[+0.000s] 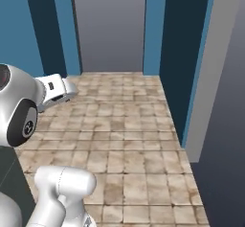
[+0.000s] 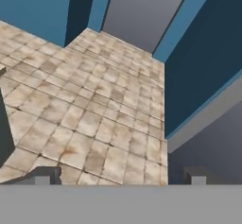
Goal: Retrieve the sausage and cheese from the fridge and place them on the cutting board on the counter.
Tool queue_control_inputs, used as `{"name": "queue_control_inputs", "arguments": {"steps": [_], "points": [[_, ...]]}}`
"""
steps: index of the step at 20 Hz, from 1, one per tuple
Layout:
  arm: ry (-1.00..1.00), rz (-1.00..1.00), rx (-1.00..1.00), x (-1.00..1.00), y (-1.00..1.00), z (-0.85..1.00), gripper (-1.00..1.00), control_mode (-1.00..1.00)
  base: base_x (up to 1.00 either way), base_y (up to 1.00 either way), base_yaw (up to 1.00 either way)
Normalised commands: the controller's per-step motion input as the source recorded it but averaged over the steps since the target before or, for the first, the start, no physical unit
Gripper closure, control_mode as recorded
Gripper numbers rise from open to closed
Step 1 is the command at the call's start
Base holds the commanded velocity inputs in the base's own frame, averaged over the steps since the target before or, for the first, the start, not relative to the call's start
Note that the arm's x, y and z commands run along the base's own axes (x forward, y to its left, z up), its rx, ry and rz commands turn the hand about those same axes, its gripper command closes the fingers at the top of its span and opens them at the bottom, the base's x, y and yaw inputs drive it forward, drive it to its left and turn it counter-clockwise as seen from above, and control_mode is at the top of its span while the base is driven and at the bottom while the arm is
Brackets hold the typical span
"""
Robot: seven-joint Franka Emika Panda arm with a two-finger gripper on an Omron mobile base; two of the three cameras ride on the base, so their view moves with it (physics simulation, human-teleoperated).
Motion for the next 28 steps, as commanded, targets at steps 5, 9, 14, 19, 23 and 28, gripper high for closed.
{"name": "queue_control_inputs", "arguments": {"steps": [5,9,14,19,23,28], "points": [[0.00,0.00,0.00,0.00,0.00,0.00,-1.00,1.00,1.00,0.00,0.00],[0.00,0.00,0.00,0.00,0.00,0.00,-1.00,1.00,1.00,0.00,0.01],[0.00,0.00,0.00,0.00,0.00,0.00,-1.00,1.00,1.00,0.28,0.21],[0.00,0.00,0.00,0.00,0.00,0.00,-1.00,1.00,0.95,0.00,0.71],[0.00,0.00,0.00,0.00,0.00,0.00,-1.00,1.00,0.44,0.00,1.00],[0.00,0.00,0.00,0.00,0.00,0.00,-1.00,1.00,0.00,0.00,1.00]]}}
